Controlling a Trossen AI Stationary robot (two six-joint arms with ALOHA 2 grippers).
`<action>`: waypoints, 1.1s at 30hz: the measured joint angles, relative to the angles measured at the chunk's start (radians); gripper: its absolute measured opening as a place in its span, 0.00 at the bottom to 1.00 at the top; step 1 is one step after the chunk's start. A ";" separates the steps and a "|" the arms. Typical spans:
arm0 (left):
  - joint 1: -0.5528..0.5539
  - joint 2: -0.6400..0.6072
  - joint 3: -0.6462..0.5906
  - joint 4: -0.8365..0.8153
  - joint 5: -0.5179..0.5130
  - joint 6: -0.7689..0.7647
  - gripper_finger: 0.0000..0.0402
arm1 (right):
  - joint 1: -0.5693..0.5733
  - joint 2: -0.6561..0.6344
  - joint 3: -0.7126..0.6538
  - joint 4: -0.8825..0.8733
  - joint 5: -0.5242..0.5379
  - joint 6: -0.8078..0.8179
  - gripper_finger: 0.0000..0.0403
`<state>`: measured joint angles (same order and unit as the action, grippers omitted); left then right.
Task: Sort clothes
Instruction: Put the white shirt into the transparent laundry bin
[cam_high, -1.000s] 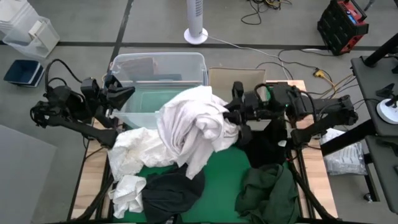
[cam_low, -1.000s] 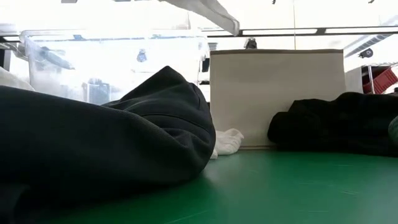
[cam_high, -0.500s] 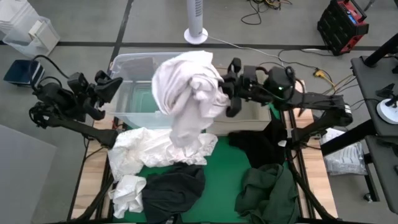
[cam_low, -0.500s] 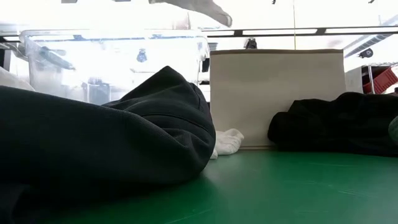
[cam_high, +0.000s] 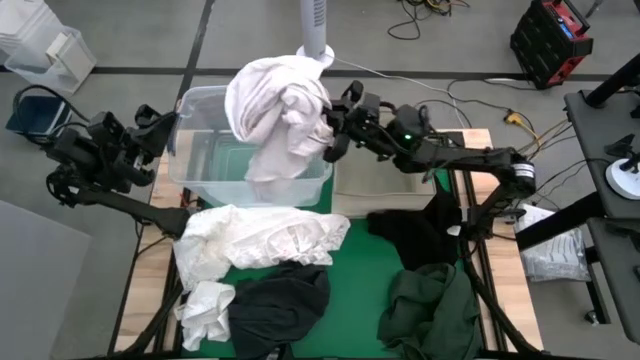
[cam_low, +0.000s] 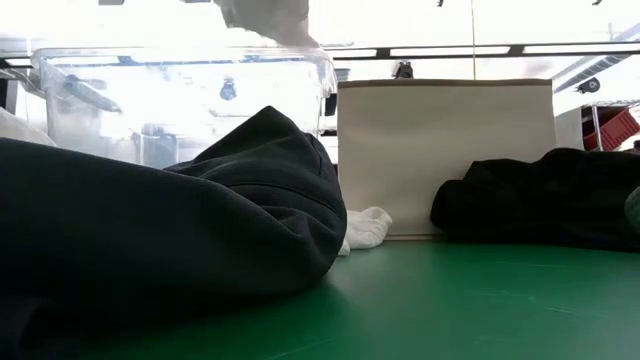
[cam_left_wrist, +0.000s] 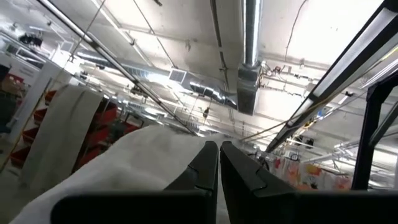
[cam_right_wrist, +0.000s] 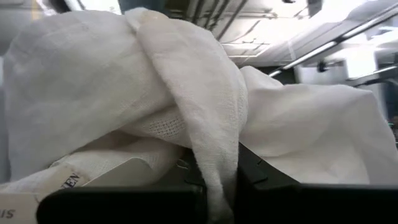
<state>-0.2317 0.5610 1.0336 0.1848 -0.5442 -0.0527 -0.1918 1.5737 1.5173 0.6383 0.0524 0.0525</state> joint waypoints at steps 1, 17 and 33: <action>0.000 -0.002 0.000 0.005 0.000 0.008 0.00 | -0.007 0.016 0.000 0.013 0.005 0.000 0.05; 0.000 -0.023 0.000 0.004 0.000 0.030 0.00 | -0.043 0.330 0.309 -0.121 0.084 -0.013 0.05; 0.000 -0.073 0.000 -0.015 0.004 0.030 0.00 | -0.043 0.624 0.811 -0.622 0.108 -0.039 0.05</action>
<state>-0.2317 0.4879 1.0336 0.1702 -0.5399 -0.0231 -0.2344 2.1977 2.3282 0.0159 0.1606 0.0137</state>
